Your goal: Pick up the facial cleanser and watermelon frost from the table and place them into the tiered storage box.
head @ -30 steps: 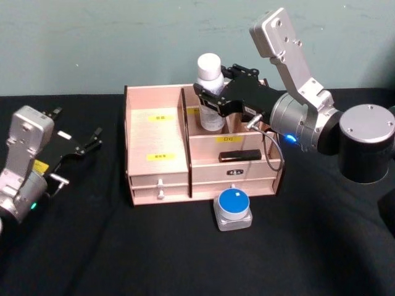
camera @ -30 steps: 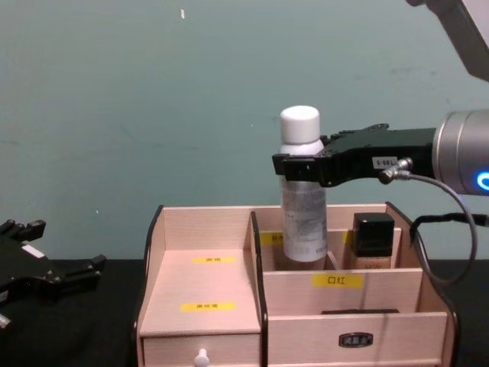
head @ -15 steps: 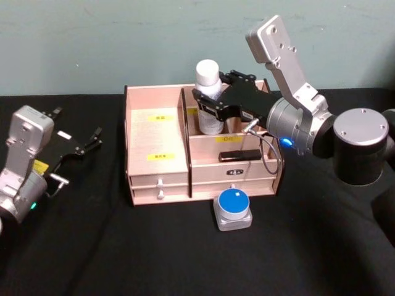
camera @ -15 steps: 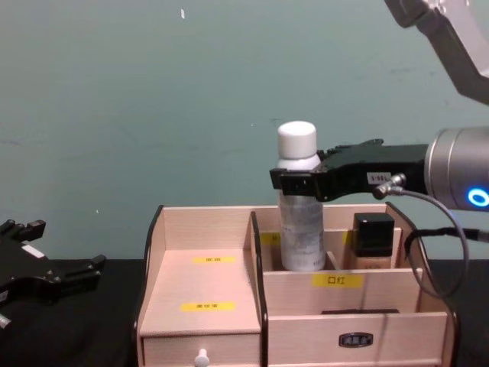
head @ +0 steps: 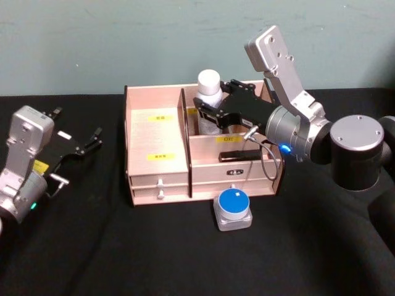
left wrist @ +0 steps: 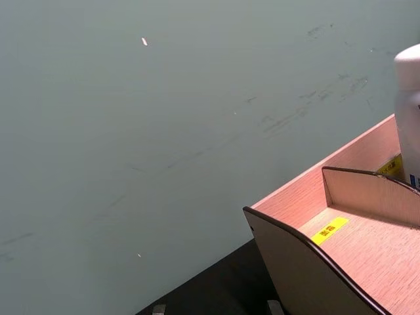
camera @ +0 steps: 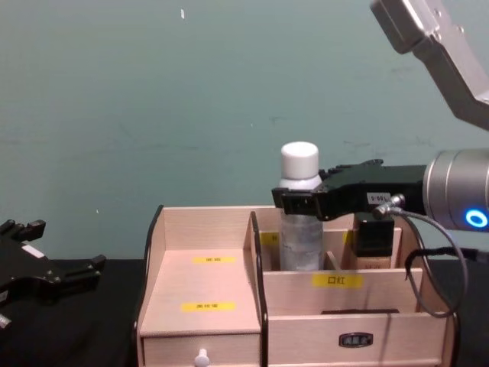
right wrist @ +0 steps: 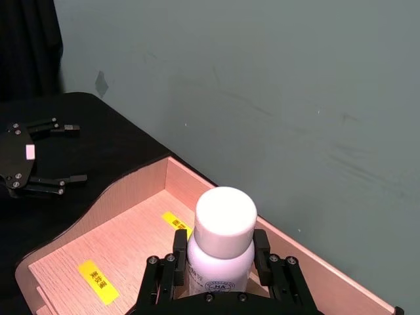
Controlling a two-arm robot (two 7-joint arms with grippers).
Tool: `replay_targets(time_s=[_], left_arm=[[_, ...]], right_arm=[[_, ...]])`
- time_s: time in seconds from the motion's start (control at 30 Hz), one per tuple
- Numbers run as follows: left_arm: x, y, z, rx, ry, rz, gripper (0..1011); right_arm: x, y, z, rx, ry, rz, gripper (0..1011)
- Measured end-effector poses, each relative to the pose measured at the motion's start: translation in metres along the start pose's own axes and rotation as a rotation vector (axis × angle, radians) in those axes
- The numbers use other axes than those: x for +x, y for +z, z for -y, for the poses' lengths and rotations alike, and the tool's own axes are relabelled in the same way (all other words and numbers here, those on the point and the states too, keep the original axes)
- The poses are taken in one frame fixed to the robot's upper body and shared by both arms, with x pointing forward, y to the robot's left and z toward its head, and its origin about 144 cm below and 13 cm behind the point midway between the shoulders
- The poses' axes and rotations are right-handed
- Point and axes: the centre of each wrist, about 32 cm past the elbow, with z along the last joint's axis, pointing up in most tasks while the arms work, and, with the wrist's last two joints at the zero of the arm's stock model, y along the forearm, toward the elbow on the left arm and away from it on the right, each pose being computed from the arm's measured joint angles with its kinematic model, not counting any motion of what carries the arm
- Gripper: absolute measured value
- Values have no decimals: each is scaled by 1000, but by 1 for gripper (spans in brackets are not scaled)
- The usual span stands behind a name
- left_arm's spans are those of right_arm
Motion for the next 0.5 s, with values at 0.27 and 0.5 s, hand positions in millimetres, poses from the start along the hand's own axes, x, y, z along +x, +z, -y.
replay_targets(time_s=[0.27,0.5], left_arm=[[0,0,0,0,0,0,1001],[0,0,0,0,0,0,1001]], right_arm=[[0,-6,0,-12,0,-8,617],[1,-11,0,-24,1,-14,617]])
